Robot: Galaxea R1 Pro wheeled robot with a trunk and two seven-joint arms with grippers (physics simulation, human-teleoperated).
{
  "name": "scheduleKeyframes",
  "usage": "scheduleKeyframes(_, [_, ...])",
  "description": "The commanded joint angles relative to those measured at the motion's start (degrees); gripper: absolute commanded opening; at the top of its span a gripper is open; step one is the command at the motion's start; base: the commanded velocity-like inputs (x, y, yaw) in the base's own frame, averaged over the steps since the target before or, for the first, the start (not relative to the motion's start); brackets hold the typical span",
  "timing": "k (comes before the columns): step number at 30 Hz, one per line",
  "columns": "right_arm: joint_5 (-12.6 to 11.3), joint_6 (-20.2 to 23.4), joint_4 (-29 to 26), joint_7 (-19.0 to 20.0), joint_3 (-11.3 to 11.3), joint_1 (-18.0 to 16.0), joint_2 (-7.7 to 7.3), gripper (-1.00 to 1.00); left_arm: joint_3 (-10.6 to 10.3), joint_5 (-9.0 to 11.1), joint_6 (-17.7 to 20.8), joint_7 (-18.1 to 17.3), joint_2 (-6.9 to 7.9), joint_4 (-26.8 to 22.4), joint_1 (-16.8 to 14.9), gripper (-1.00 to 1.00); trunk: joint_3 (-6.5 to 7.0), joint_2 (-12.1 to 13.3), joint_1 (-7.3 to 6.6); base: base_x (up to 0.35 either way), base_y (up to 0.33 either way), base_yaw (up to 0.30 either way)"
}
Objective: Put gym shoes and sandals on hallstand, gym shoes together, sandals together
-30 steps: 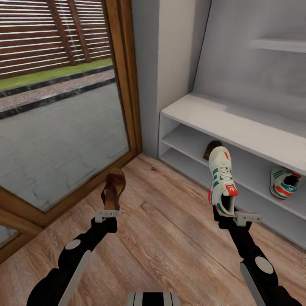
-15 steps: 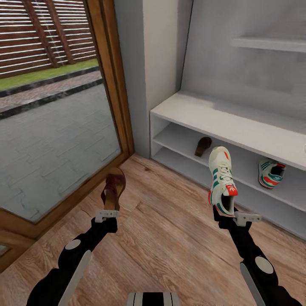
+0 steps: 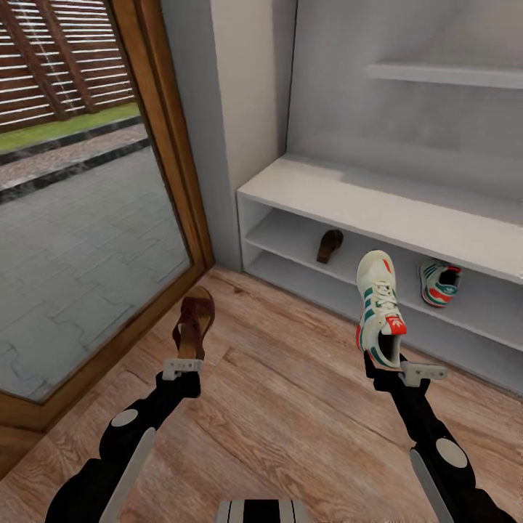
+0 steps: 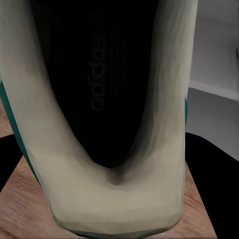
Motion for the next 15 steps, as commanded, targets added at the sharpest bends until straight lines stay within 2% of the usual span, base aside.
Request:
scheduleKeyframes(1, [-0.44, 0.13, -0.06, -0.25, 0.09, -0.01, -0.03, -1.00, -0.03, 0.08, 0.30, -0.04, 0.04, -0.08, -0.02, -1.00, -0.04, -0.02, -0.01, 0.000, 0.033, -0.192])
scheduleKeyframes(11, [-0.43, 0.13, -0.06, -0.25, 0.09, -0.03, -0.03, -1.00, -0.03, 0.12, 0.30, -0.03, 0.04, -0.07, -0.02, -1.00, -0.04, -0.02, -0.01, 0.000, 0.014, -0.193])
scheduleKeyframes(15, [-0.43, 0.13, -0.06, -0.25, 0.09, -0.02, -0.03, -1.00, -0.03, 0.11, 0.30, 0.00, 0.04, -0.08, -0.02, -1.00, -0.04, -0.02, -0.01, 0.000, 0.214, -0.193])
